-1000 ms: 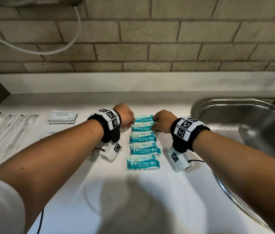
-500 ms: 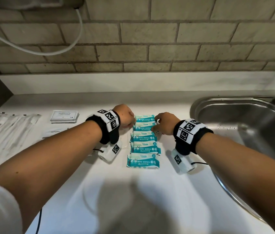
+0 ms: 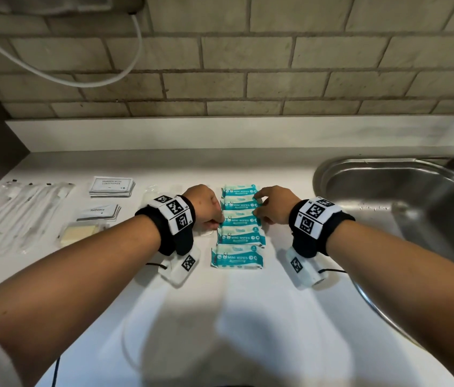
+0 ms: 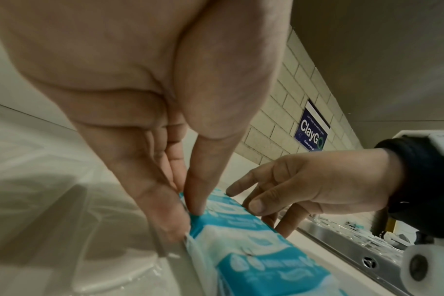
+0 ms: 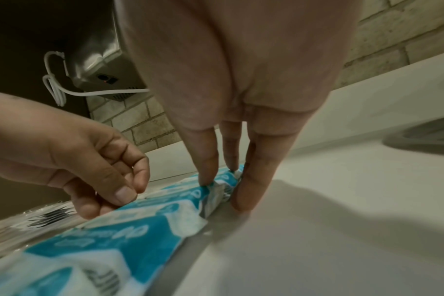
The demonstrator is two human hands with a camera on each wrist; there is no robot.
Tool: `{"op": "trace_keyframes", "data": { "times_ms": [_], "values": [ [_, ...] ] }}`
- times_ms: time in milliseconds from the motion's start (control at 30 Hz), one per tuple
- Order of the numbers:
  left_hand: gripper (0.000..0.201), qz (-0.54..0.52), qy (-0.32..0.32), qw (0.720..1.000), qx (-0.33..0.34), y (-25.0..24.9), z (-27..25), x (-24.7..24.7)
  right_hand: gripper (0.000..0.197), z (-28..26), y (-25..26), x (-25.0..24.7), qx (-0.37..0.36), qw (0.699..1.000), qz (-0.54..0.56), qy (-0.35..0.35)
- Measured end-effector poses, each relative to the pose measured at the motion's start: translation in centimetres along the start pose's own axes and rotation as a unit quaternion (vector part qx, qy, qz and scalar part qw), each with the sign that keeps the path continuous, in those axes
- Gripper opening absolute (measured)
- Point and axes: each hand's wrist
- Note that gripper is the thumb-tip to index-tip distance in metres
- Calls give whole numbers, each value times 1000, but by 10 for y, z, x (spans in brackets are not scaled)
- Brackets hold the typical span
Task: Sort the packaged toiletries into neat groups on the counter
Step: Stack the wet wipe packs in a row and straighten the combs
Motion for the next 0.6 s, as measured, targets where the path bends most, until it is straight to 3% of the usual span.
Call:
{"op": "trace_keyframes", "data": {
  "times_ms": [333,433,600],
  "values": [
    [13,-10,10,1000,-4,1,0,0,50,-2,3,-2,-5,1000,-11,3],
    [10,6,8,1000,-2,2,0,-1,50,-9,7,-2,-17,997,-76,4],
    [13,71,-17,996,47,5,4,-3,42,-34,17,3,-154,981,-112,-20]
  ]
}}
Point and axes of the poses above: each hand's wrist, its own z-axis towards the middle knuckle, its own x-axis out of the palm, y = z × x, and after that the axes turned 5 degrees about -x, right-handed
